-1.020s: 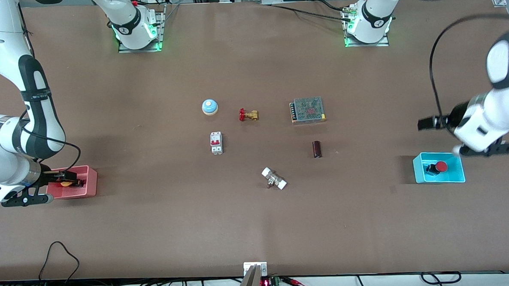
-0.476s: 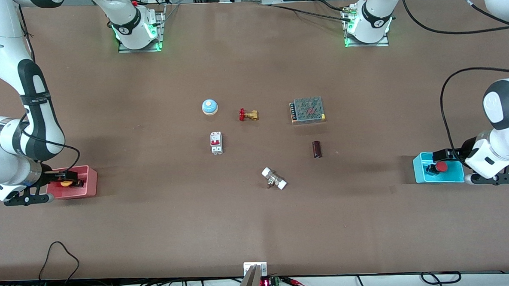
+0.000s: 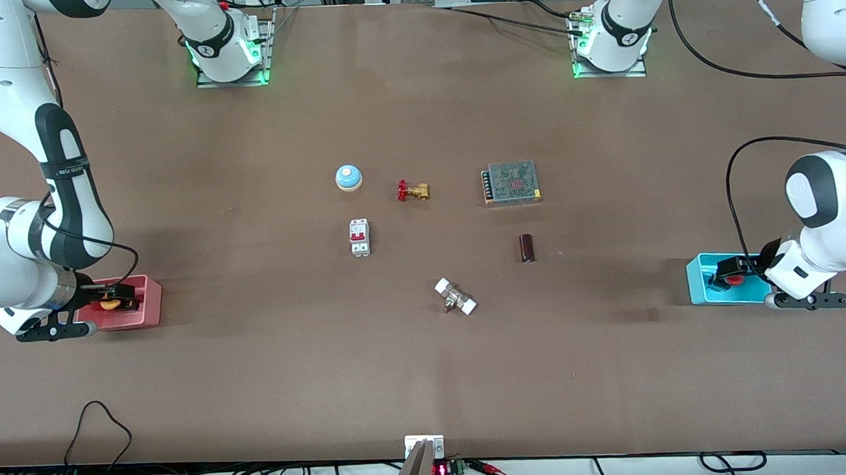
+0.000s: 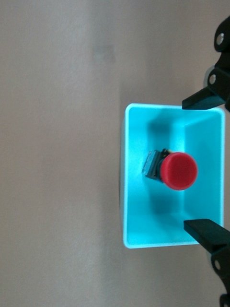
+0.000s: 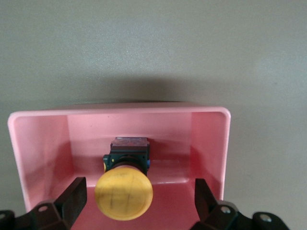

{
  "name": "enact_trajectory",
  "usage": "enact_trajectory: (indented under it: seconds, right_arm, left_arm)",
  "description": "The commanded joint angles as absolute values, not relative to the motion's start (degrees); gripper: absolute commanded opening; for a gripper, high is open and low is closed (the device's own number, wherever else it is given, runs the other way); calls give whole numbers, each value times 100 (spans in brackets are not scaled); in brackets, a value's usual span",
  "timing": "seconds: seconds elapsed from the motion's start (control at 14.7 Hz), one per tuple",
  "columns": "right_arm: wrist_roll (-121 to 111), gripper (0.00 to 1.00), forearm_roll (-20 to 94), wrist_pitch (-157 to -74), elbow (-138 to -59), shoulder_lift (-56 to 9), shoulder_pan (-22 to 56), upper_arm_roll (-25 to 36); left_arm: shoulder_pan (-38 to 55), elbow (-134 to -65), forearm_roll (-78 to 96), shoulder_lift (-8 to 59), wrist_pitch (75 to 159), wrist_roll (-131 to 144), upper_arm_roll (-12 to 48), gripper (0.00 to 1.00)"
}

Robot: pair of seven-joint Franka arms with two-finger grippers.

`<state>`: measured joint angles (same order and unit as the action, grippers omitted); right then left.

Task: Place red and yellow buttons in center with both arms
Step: 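Close both grippers on the yellow and red buttons and lift them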

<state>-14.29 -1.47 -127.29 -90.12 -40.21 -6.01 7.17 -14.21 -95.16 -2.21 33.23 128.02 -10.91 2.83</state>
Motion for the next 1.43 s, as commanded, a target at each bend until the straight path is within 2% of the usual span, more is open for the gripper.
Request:
enact_trajectory:
  seconds: [0.0,0.27,0.41,0.54,0.61,0.75,0.82,0.95,1.02,1.09,1.16,1.36]
  right_arm:
    - [-1573,98,122,-12718,-8728,-4210,-677,642]
    - [-1573,93,176,-12718,-8552,-4333,-677,642]
    - [-1573,90,176,-12718,-8552,-4359,-685,642]
    - [-1573,86,185,-12709,-8552,-4368,-694,642]
    - [-1573,82,202,-12700,-8552,-4368,-694,650]
    - [-1582,80,316,-12665,-8552,-4368,-694,650]
    - [-1582,80,325,-12648,-8552,-4368,-703,650]
    - [-1591,80,334,-12639,-8552,-4359,-703,650]
    - [-1600,78,334,-12630,-8552,-4359,-703,650]
    - [-1600,74,334,-12612,-8552,-4359,-703,642]
    - [-1617,66,334,-12578,-8552,-4359,-703,650]
    - [-1635,47,334,-12446,-8552,-4359,-703,650]
  left_arm:
    - [-1538,-9834,-211,3322,13331,-1318,343,100]
    - [-1591,-10203,-211,3436,14008,-1362,352,100]
    - [-1635,-10257,-211,3472,14089,-1371,360,96]
    - [-1635,-10274,-211,3472,14089,-1362,360,83]
    - [-1643,-10274,-211,3472,14089,-1362,360,71]
    - [-1635,-10248,-211,3472,14054,-1345,360,37]
    - [-1635,-10222,-211,3472,14019,-1327,360,25]
    - [-1626,-10195,-185,3445,13992,-1310,369,7]
    - [-1617,-10169,-71,3428,13914,-1318,369,1]
    - [-1600,-10021,-9,3402,13748,-1327,369,1]
    - [-1600,-9854,0,3393,13442,-1318,369,1]
    - [-1565,-9038,0,3305,12186,-1301,369,1]
